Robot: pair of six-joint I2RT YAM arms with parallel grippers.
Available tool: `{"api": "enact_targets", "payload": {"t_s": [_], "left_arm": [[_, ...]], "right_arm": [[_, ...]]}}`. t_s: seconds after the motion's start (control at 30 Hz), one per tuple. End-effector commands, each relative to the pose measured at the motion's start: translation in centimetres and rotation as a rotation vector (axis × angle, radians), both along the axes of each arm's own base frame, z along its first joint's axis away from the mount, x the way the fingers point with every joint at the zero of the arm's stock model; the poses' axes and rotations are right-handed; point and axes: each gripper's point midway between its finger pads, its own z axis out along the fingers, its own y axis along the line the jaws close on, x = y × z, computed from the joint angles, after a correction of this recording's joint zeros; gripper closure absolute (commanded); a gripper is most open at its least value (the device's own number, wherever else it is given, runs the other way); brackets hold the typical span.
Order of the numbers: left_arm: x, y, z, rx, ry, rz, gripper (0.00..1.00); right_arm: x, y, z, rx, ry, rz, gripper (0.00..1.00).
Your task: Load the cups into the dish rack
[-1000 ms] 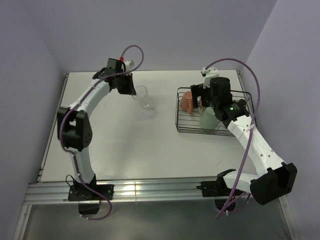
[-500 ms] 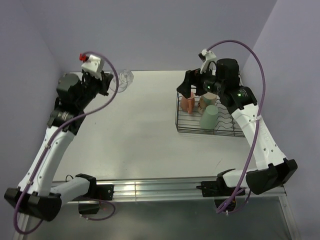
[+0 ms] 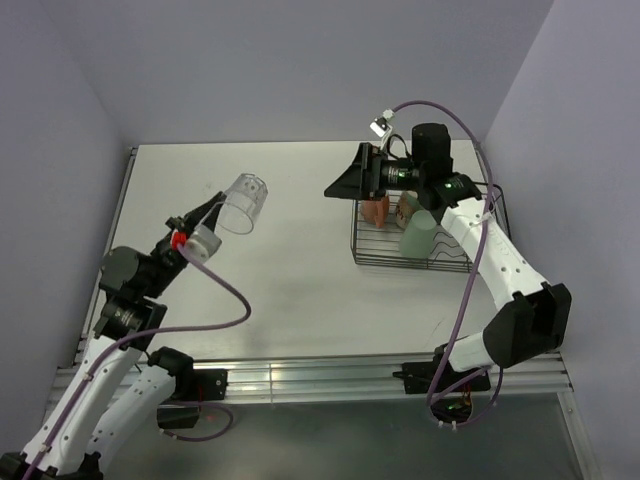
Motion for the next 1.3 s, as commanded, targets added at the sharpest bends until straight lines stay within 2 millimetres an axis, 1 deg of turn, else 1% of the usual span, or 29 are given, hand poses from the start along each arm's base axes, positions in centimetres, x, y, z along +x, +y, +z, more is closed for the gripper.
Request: {"api": "enact_targets", "payload": {"t_s": [0.0, 0.03, 0.07, 0.1, 0.13, 0.17, 0.2, 0.23, 0.27, 0.3, 0.33, 0.37, 0.4, 0.43, 0.47, 0.57, 0.73, 0.83, 1.0, 1.1, 1.27], "left_arm": [[-2.8, -0.7, 1.9, 0.144, -0.276, -0.052, 1.00], [-3.5, -1.1, 1.5, 0.174, -0.310, -0.084, 1.00], [-4.1, -1.0, 0.7, 0.198, -0.343, -0.090, 1.00], [-4.5, -1.1, 0.3, 0.248, -0.397, -0.085, 1.00], [-4.7, -1.5, -1.2, 0.285, -0.415, -0.110, 1.00], [-5.7, -1.3, -0.8, 0.303, -0.482, -0.105, 1.00], [-6.0, -1.3, -1.0, 0.346, -0.543, -0.091, 1.00], [-6.7, -1.5, -1.9, 0.366, -0.579, -0.108, 1.00], [-7.2, -1.5, -2.1, 0.383, -0.617, -0.110, 1.00], [-7.6, -1.6, -2.2, 0.410, -0.667, -0.106, 1.00], [-7.7, -1.7, -3.1, 0.423, -0.676, -0.116, 1.00], [-8.5, -1.8, -2.9, 0.432, -0.716, -0.126, 1.00], [-8.7, -1.9, -3.1, 0.438, -0.727, -0.131, 1.00], [-8.8, -2.0, -3.4, 0.444, -0.731, -0.137, 1.00], [-9.1, -1.9, -3.3, 0.450, -0.751, -0.137, 1.00], [-9.3, -1.9, -3.3, 0.456, -0.766, -0.135, 1.00], [-9.4, -1.9, -2.7, 0.458, -0.792, -0.129, 1.00], [-9.4, -2.2, -2.9, 0.469, -0.795, -0.142, 1.00], [-9.5, -2.5, -3.1, 0.492, -0.827, -0.150, 1.00], [-9.3, -2.5, -3.3, 0.499, -0.825, -0.150, 1.00], [-9.2, -2.6, -3.3, 0.497, -0.826, -0.153, 1.00]], "right_arm": [[-0.9, 1.9, 2.2, 0.163, 0.060, 0.110, 0.00], [-1.2, 2.2, 2.1, 0.194, 0.133, 0.119, 0.00], [-1.5, 2.8, 1.7, 0.203, 0.170, 0.147, 0.00], [-1.3, 3.2, 2.2, 0.223, 0.139, 0.164, 0.00], [-1.4, 3.6, 2.0, 0.234, 0.178, 0.173, 0.00], [-1.5, 3.9, 2.0, 0.242, 0.185, 0.187, 0.00], [-2.0, 4.6, 2.5, 0.260, 0.186, 0.212, 0.00], [-2.0, 5.0, 2.1, 0.267, 0.203, 0.223, 0.00], [-2.1, 5.4, 2.2, 0.278, 0.209, 0.233, 0.00], [-2.7, 6.1, 2.9, 0.305, 0.203, 0.261, 0.00], [-3.0, 6.5, 2.7, 0.314, 0.206, 0.276, 0.00], [-3.1, 7.0, 2.6, 0.317, 0.212, 0.293, 0.00], [-4.0, 7.8, 2.6, 0.317, 0.209, 0.332, 0.00], [-4.2, 8.2, 2.8, 0.314, 0.203, 0.352, 0.00], [-4.2, 8.7, 2.3, 0.305, 0.212, 0.363, 0.00], [-5.0, 9.8, 2.1, 0.310, 0.218, 0.398, 0.00], [-4.6, 11.0, 2.2, 0.334, 0.234, 0.410, 0.00], [-4.5, 11.4, 2.5, 0.347, 0.232, 0.424, 0.00], [-5.7, 12.3, 2.9, 0.345, 0.218, 0.476, 0.00], [-6.3, 12.7, 2.5, 0.338, 0.225, 0.497, 0.00], [-6.6, 13.3, 1.9, 0.320, 0.225, 0.502, 0.00]]}}
